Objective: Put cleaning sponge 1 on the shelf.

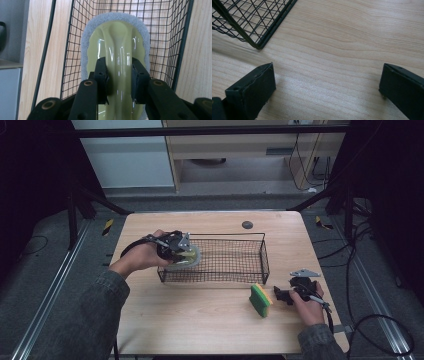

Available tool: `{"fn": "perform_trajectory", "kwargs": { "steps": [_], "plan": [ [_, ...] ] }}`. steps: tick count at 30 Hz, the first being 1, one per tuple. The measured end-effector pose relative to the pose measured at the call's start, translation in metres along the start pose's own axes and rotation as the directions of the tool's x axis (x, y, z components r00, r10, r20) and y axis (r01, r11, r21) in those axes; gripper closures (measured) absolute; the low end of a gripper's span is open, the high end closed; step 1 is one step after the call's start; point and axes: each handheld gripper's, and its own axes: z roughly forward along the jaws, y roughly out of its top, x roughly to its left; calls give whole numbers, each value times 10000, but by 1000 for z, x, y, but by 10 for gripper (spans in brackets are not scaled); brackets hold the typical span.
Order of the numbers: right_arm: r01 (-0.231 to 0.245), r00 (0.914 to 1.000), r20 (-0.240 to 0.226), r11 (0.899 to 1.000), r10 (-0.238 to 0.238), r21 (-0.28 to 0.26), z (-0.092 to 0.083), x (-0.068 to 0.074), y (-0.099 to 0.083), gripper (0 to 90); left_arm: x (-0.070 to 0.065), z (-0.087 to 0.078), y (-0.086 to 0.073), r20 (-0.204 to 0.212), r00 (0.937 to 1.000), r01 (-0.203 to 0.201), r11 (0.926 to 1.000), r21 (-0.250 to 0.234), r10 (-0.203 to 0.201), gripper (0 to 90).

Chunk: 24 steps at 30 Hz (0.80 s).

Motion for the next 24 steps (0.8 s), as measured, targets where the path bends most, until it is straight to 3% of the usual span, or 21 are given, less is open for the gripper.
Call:
{"fn": "perform_trajectory", "kwargs": {
  "steps": [24],
  "plan": [
    [-24,10000,5,10000,24,7,0,0,0,7,3,27,-4,627,9970,421,9983,412,-446,707]
  ]
}}
